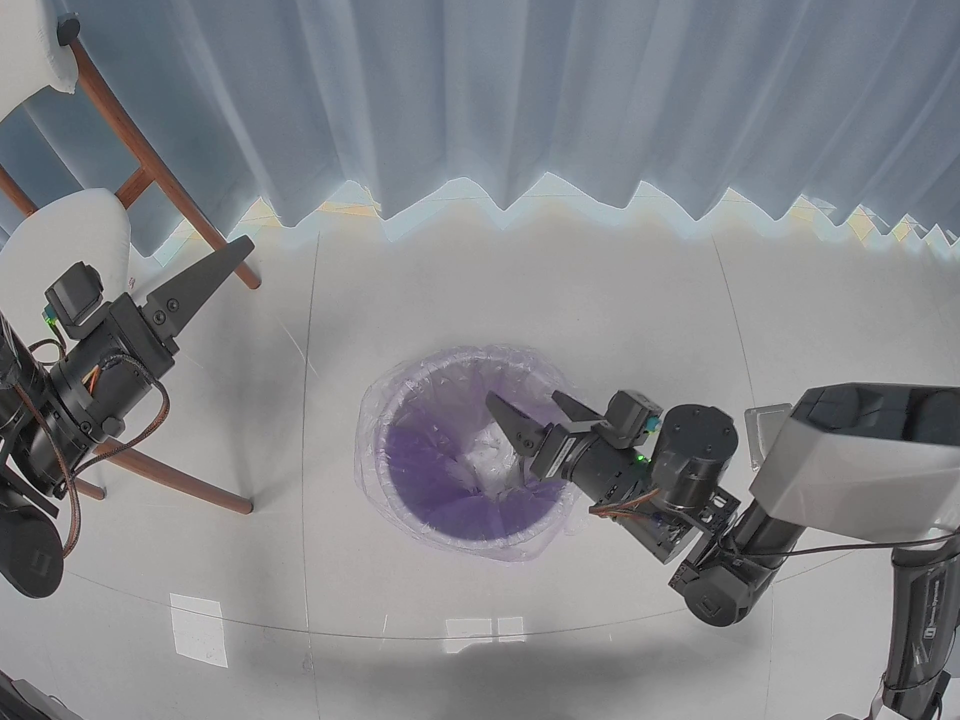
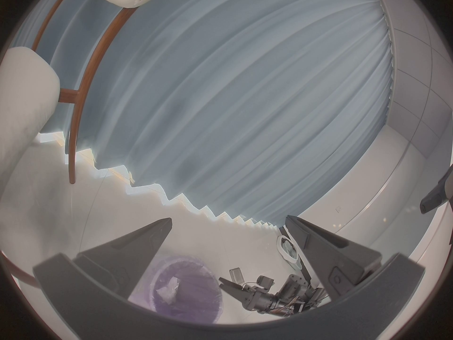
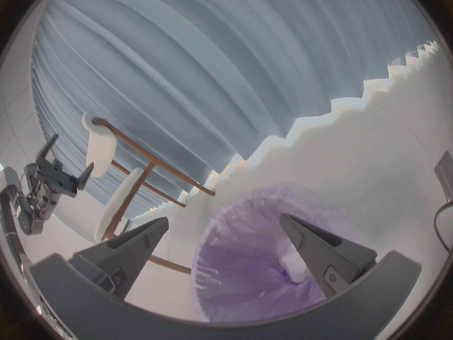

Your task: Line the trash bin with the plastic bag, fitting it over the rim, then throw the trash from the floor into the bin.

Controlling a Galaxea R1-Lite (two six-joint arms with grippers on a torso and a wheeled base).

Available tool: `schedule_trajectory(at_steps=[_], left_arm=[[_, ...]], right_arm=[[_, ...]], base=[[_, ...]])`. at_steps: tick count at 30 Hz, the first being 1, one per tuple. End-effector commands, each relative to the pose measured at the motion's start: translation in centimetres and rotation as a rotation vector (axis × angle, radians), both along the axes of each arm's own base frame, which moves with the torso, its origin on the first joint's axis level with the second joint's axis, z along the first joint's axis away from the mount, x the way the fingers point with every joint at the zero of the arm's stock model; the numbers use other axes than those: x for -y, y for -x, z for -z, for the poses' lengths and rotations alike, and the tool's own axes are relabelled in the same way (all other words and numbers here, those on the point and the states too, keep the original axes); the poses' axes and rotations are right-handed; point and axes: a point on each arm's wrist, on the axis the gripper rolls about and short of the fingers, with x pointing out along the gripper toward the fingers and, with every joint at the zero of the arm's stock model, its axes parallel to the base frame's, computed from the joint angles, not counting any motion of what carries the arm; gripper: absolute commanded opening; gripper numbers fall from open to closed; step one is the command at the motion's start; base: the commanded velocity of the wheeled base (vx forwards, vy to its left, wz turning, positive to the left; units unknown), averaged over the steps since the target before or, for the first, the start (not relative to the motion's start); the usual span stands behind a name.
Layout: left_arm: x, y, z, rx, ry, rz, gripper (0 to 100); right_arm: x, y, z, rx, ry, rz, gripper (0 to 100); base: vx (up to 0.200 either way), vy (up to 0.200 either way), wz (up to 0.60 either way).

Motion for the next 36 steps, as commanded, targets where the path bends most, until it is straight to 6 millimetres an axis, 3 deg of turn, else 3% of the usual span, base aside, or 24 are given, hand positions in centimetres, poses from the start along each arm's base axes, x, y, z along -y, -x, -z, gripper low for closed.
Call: schedule_trajectory(at_steps=[1, 5, 7, 10, 12, 14, 17, 20, 21, 22, 28, 30, 31, 33, 36], left_arm=[[0.0, 1.4, -1.3, 0.067, -0.004, 0.012, 100], [0.2, 3.1, -2.6, 0.144, -0.009, 0.026, 100], [0.4, 4.6, -3.1, 0.183, -0.012, 0.043, 100], [0.0, 6.5, -3.3, 0.229, -0.019, 0.039, 100], [-0.3, 8.0, -3.4, 0.261, -0.022, 0.036, 100], [-0.9, 10.8, -3.4, 0.32, -0.019, 0.033, 100], [-1.8, 14.8, -2.4, 0.375, -0.007, 0.024, 100], [-1.9, 15.0, -2.4, 0.378, -0.006, 0.024, 100], [-2.8, 18.7, -0.7, 0.368, -0.012, -0.012, 100], [-2.9, 19.0, -0.5, 0.366, -0.013, -0.014, 100], [-3.6, 24.8, 3.1, 0.294, -0.05, -0.13, 100], [-3.6, 25.4, 3.6, 0.293, -0.052, -0.14, 100], [-3.5, 27.0, 5.1, 0.284, -0.06, -0.167, 100], [-3.4, 27.4, 6.5, 0.268, -0.081, -0.194, 100], [-3.5, 26.6, 7.9, 0.28, -0.174, -0.26, 100]], right_arm=[[3.5, 2.9, -7.1, 0.091, -0.046, 0.041, 100], [7.0, 6.8, -10.0, 0.115, -0.017, 0.093, 100], [9.4, 9.3, -11.2, 0.159, 0.021, 0.172, 100], [12.9, 11.5, -12.7, 0.235, 0.045, 0.299, 100], [15.2, 12.7, -13.6, 0.286, 0.06, 0.379, 100], [18.5, 14.6, -14.3, 0.341, 0.076, 0.505, 100], [21.0, 17.6, -14.1, 0.352, 0.099, 0.575, 100], [21.1, 17.8, -14.0, 0.35, 0.102, 0.575, 100], [22.7, 21.8, -12.5, 0.332, 0.16, 0.613, 100], [22.8, 22.1, -12.4, 0.331, 0.168, 0.619, 100], [24.2, 27.7, -10.1, 0.387, 0.252, 0.652, 100], [24.2, 28.5, -9.6, 0.39, 0.255, 0.642, 100], [24.3, 30.5, -7.5, 0.384, 0.284, 0.636, 100], [24.4, 32.0, -5.4, 0.354, 0.331, 0.633, 100], [24.4, 32.0, -4.0, 0.273, 0.378, 0.653, 100]], base=[[0.0, 0.0, 0.0], [0.0, 0.0, 0.0], [0.0, 0.0, 0.0], [0.0, 0.0, 0.0], [0.0, 0.0, 0.0], [0.0, 0.0, 0.0], [0.0, 0.0, 0.0], [0.0, 0.0, 0.0], [0.0, 0.0, 0.0], [0.0, 0.0, 0.0], [0.0, 0.0, 0.0], [0.0, 0.0, 0.0], [0.0, 0.0, 0.0], [0.0, 0.0, 0.0], [0.0, 0.0, 0.0]])
